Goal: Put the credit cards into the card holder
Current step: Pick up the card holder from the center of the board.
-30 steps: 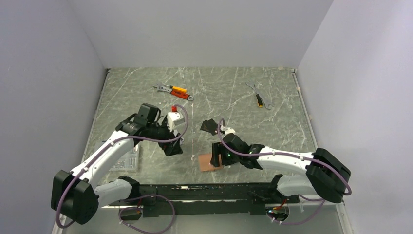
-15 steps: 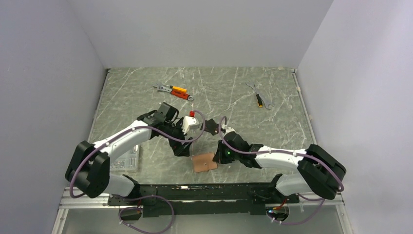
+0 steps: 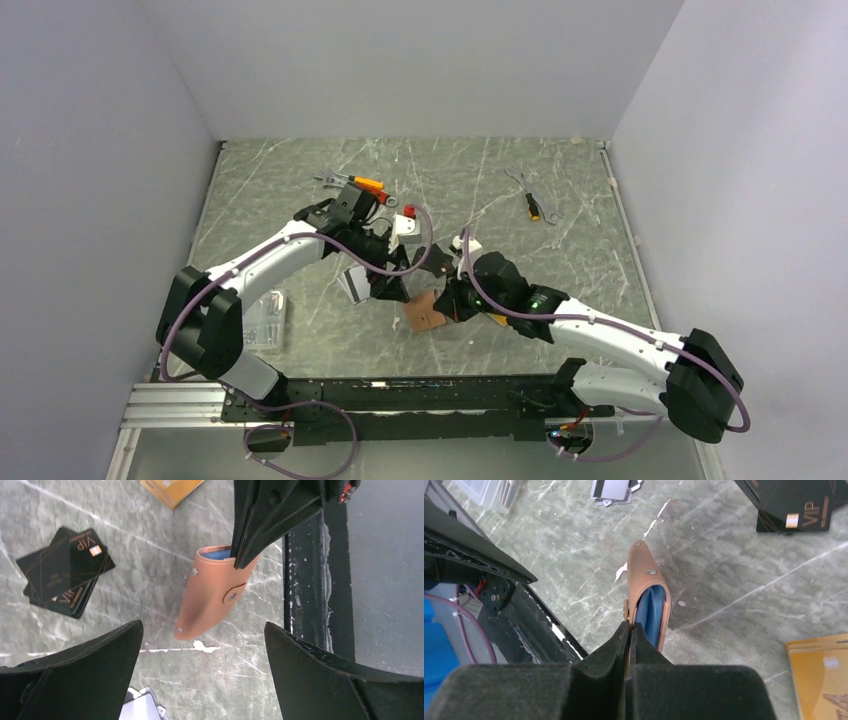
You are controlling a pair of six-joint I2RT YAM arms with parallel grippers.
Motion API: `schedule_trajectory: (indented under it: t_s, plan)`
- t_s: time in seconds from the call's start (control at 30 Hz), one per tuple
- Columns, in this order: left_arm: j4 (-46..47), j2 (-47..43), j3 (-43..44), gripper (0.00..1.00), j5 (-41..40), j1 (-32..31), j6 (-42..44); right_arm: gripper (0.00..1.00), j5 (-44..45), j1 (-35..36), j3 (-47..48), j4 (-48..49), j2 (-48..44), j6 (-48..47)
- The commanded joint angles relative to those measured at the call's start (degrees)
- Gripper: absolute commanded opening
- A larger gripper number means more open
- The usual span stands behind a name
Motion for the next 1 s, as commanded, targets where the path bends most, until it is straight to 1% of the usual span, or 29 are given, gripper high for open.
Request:
schedule_trajectory:
  t_s: [0.0,0.07,0.2,0.3,0.43,0.6,0.67,0.7,0.77,0.83,0.9,0.97]
  plan:
    - [-4.3,1.8,4.0,0.98,11.4,3.0,6.9,0.0,-3.2,0.3,6.1,-6.0,-0.8,-9.0]
    - [-6.3,2.6,5.1,0.98,13.9,4.5,9.0,0.0,-3.6,0.3,8.9,-8.7,-0.4,-11.1]
    - [-8.9,2.3,5.1,0.98,15.9,4.9,12.6,0.0,-5.8,0.7,12.9,-11.4,-0.3,-13.5]
    - [-6.3,2.1,3.6,0.98,15.7,4.7,11.2,0.0,-7.6,1.1,15.6,-12.7,-0.1,-14.4]
    - [-4.1,2.2,2.5,0.98,17.4,4.5,9.2,0.0,-9.5,1.7,19.3,-14.9,0.8,-15.8]
    - [-9.6,1.2,2.4,0.98,20.0,2.9,14.1,0.0,-9.0,2.0,23.0,-16.9,1.5,-18.0]
    - [-12.4,1.3,2.7,0.9,20.5,2.2,16.3,0.0,-9.4,2.0,24.6,-17.7,2.1,-18.9]
    - [-13.7,1.5,3.0,0.84,20.8,2.0,17.3,0.0,-9.5,2.1,25.4,-18.2,2.7,-19.5]
    - [-16.5,1.9,3.6,0.65,21.5,1.8,19.1,0.0,-9.1,2.1,26.8,-19.3,3.6,-20.7]
    - [-18.0,2.0,3.8,0.4,21.9,1.8,20.2,0.0,-8.6,2.1,27.8,-20.0,4.3,-21.3]
    - [-17.8,1.3,3.3,0.2,22.0,1.8,19.8,0.0,-7.9,2.1,28.5,-20.3,4.5,-21.7]
    - [-14.8,-0.7,2.0,0.07,22.0,1.8,17.8,0.0,-5.9,2.1,28.8,-20.2,4.3,-21.5]
